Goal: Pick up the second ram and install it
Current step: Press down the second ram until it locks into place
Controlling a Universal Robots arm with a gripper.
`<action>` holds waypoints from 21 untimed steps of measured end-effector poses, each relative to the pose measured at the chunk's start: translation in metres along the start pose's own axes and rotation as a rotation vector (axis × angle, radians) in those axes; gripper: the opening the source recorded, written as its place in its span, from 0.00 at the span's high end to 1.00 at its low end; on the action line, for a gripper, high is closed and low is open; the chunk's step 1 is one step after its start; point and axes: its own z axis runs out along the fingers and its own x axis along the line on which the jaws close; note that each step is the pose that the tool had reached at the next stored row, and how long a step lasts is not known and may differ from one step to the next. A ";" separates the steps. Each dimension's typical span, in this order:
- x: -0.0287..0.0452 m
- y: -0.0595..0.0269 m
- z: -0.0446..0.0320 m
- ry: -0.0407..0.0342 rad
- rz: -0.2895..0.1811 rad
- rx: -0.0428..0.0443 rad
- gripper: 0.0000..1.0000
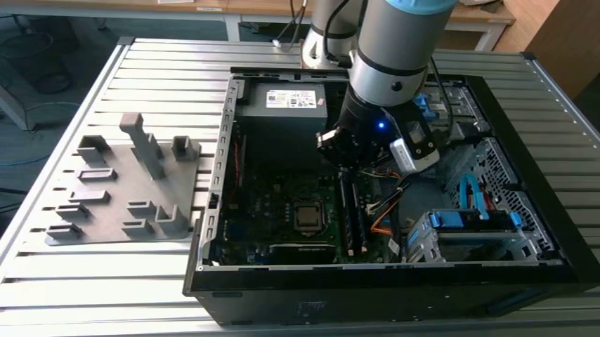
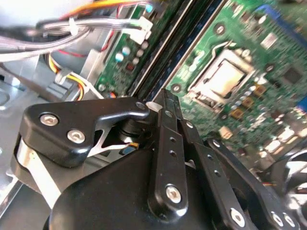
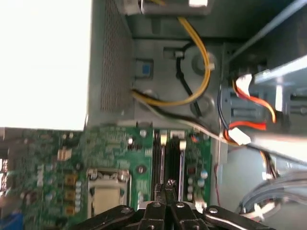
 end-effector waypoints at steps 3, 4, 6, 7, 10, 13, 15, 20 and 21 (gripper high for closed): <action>-0.0003 0.0064 0.0054 0.0000 0.000 -0.0001 0.90; -0.0003 0.0078 0.0073 -0.0001 0.000 -0.0003 0.90; -0.0001 0.0097 0.0110 -0.0001 0.000 -0.0003 0.90; 0.0004 0.0104 0.0128 0.0000 0.000 -0.0001 0.90; 0.0030 0.0113 0.0183 0.0000 0.000 -0.0001 0.90; 0.0032 0.0114 0.0238 0.0000 0.000 0.0000 0.90; 0.0031 0.0114 0.0274 0.0000 0.000 -0.0001 0.90; 0.0030 0.0113 0.0348 0.0006 0.000 0.0015 0.90; 0.0030 0.0113 0.0349 0.0005 0.000 0.0014 0.90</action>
